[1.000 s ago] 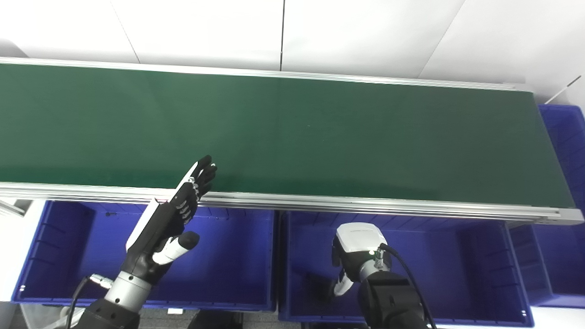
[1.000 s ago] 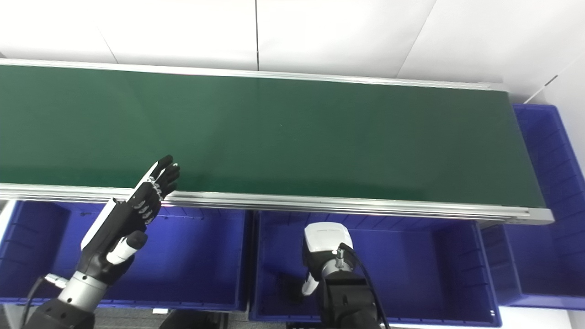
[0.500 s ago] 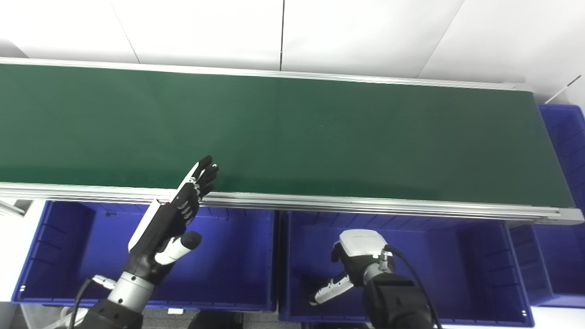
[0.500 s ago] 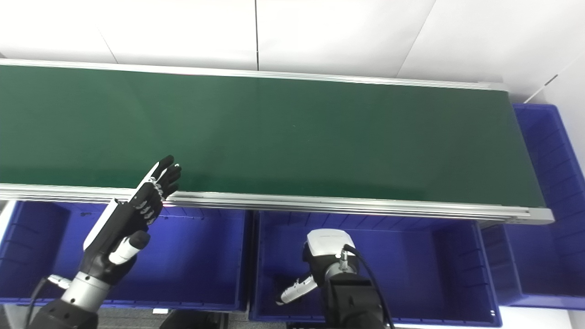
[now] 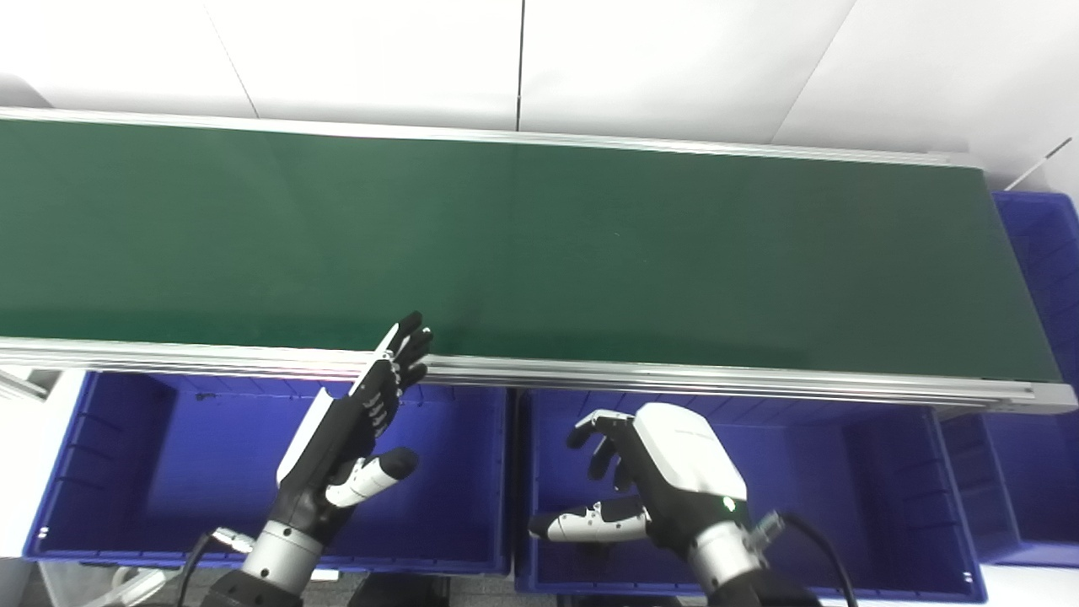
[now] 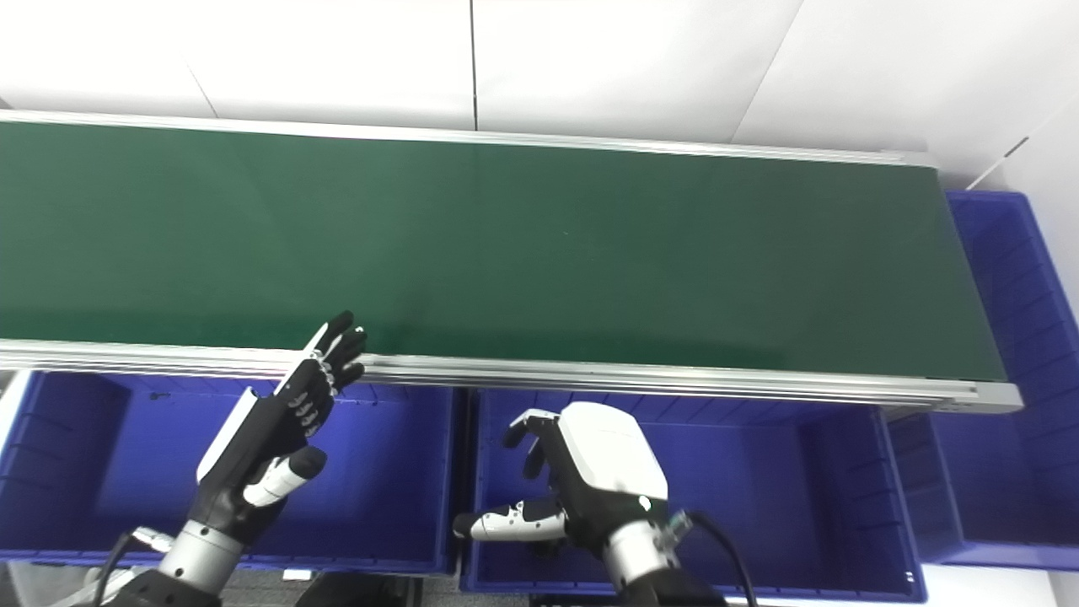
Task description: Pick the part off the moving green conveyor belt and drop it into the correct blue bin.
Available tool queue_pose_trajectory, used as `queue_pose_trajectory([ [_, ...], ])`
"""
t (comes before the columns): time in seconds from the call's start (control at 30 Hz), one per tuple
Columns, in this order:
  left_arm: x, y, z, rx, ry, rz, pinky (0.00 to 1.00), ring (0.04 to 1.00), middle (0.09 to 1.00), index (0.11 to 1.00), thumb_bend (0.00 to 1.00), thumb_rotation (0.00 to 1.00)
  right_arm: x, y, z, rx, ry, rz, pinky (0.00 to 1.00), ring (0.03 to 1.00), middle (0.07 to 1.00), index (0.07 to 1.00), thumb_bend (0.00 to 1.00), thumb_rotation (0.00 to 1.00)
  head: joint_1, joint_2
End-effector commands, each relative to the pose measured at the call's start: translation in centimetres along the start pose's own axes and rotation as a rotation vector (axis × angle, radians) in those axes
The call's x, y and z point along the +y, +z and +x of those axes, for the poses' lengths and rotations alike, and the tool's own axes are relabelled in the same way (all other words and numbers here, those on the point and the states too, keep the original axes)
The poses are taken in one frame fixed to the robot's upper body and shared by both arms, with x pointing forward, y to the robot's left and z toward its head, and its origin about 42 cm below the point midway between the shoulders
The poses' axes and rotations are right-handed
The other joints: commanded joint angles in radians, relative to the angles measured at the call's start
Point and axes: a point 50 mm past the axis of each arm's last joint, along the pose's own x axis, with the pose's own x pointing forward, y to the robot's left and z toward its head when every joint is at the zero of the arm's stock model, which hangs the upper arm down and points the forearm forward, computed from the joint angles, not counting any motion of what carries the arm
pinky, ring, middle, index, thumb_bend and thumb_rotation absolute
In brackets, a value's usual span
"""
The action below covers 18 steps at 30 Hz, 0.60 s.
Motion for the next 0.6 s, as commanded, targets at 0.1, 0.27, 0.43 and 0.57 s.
queue_pose_trajectory([
  [0.1, -1.4, 0.4, -0.3, -0.064, -0.007, 0.018, 0.93, 0.966, 0.948, 1.000, 0.85, 0.74, 1.9, -1.8, -0.4, -0.187, -0.128, 0.238, 0.35, 0.434, 0.520, 0.626, 0.72, 0.78, 0.053, -0.032],
  [0.27, -2.4, -0.2, -0.2, -0.057, 0.001, 0.024, 0.92, 0.950, 0.933, 0.997, 0.87, 0.71, 4.1, -4.9, 0.4, -0.196, -0.059, 0.306, 0.33, 0.420, 0.530, 0.666, 0.70, 0.80, 0.079, -0.063],
  [0.43, -2.7, -0.9, 0.0, -0.056, -0.007, 0.023, 0.90, 0.939, 0.930, 0.992, 0.90, 0.69, 5.5, -6.1, 1.3, -0.240, -0.056, 0.329, 0.47, 0.582, 0.653, 0.703, 0.70, 0.88, 0.084, -0.095],
  [0.57, -2.7, -1.1, 0.1, -0.055, -0.010, 0.025, 0.88, 0.935, 0.927, 0.990, 0.90, 0.69, 6.5, -6.6, 1.7, -0.317, -0.096, 0.477, 0.63, 0.742, 0.790, 0.770, 0.71, 0.87, 0.083, -0.108],
])
